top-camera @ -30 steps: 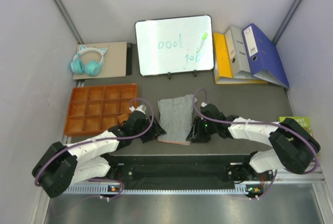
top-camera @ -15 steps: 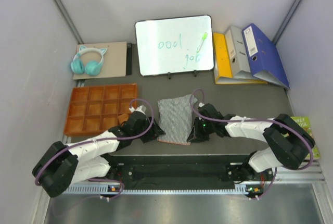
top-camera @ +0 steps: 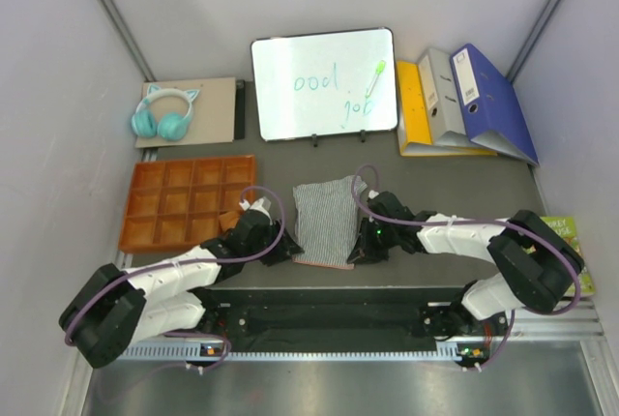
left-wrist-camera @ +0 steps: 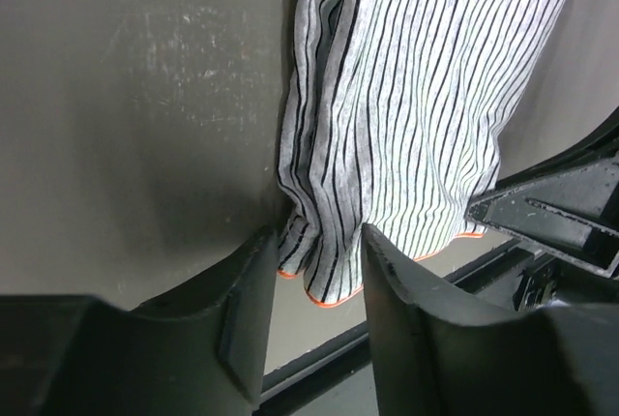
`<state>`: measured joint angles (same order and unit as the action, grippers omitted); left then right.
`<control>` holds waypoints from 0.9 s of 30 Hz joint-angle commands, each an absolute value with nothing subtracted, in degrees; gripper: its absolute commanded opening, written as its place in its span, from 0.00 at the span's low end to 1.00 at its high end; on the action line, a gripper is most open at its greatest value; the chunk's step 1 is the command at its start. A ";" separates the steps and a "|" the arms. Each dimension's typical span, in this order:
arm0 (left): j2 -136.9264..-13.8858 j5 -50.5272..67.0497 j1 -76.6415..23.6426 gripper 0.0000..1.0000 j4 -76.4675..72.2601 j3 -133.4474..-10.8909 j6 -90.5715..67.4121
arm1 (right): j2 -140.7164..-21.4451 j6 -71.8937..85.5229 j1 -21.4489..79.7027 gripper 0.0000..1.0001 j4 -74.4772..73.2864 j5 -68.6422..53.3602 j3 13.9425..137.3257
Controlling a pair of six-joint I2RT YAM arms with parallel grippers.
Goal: Roll the underwear
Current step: Fold the underwear at the center of the board.
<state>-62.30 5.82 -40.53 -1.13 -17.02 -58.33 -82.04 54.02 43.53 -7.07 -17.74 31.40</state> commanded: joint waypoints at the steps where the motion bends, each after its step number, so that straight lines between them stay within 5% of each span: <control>1: -62.67 6.68 -40.61 0.41 -1.85 -14.94 -57.04 | -83.50 52.38 44.47 0.09 -8.88 -14.24 32.70; 16: -64.33 5.45 -40.69 0.00 -2.81 -13.62 -56.34 | -83.23 51.77 44.56 0.00 -9.84 -13.89 33.75; 27: -59.85 1.76 -40.69 0.00 10.09 -21.43 -50.90 | -83.93 48.87 47.81 0.00 -21.27 -5.36 41.57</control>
<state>-60.95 5.37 -40.64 0.69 -16.08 -56.01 -83.02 51.46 46.57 -15.14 -11.92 37.45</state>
